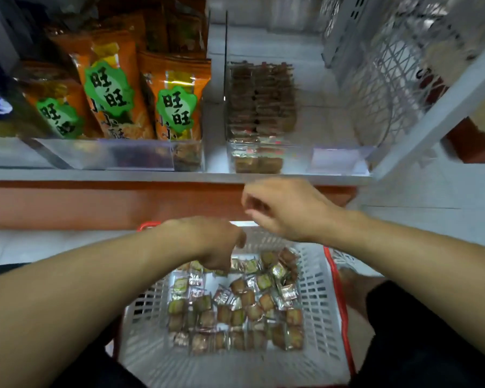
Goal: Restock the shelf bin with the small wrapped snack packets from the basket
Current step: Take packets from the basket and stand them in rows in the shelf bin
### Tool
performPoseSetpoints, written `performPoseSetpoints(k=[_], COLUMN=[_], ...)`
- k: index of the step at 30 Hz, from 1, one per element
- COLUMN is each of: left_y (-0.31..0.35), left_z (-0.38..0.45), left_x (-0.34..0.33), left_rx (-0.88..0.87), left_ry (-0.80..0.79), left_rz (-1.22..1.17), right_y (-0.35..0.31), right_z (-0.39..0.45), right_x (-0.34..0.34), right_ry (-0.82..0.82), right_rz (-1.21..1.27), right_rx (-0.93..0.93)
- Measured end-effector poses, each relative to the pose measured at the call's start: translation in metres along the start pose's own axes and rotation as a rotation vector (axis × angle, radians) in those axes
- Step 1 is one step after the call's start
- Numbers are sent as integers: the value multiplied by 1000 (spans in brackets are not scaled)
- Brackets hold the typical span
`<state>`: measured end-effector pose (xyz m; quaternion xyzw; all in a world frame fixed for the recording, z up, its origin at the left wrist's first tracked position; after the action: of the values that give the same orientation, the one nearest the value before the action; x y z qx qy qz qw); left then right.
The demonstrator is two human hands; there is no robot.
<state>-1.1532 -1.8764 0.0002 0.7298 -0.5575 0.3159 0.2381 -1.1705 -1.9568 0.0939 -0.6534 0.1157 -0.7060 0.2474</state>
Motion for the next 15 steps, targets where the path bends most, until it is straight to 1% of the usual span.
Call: performPoseSetpoints(k=[1,2,3,5,7,9,11,15], left_y=[1,2,2,0,-3,-5,-6,-10], left_z=[9,18,29,48,63,76,89,119], left_x=[-13,-23,-33,-54,-82,-114,-139,-173], left_rx=[5,12,23,73,118,152,181,269], left_ry=[-42,-61,-62,-49,-61,-102,-132,-85], left_rz=[-21,-61,-124,-262,-319,-324,-364,-522], right_y=[14,33,55,92,116,129,137,151], right_z=[-14,-30,-47,-80,-103,-117,-122,-126], right_x=[-35,-67,-94,-139,-176,-207,-230,-268], right_ry=[-151,-270,-355,-468,-554,-591,-576,-514], right_rz=[-21,-21,-2,21,19,27,26,52], right_rx=[-74,-182,-311,-523,-624,-680,-732,-830])
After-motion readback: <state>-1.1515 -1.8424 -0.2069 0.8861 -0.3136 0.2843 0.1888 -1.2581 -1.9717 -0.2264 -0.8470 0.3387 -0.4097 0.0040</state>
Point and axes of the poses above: each hand's wrist, its own z-axis towards the middle knuckle, its own x-axis out of the back of the hand, y = z × x, the point moved 9 cm from there along z, towards the middle knuckle, and after that the axes turned 12 degrees about z, right-handed, at the moved point
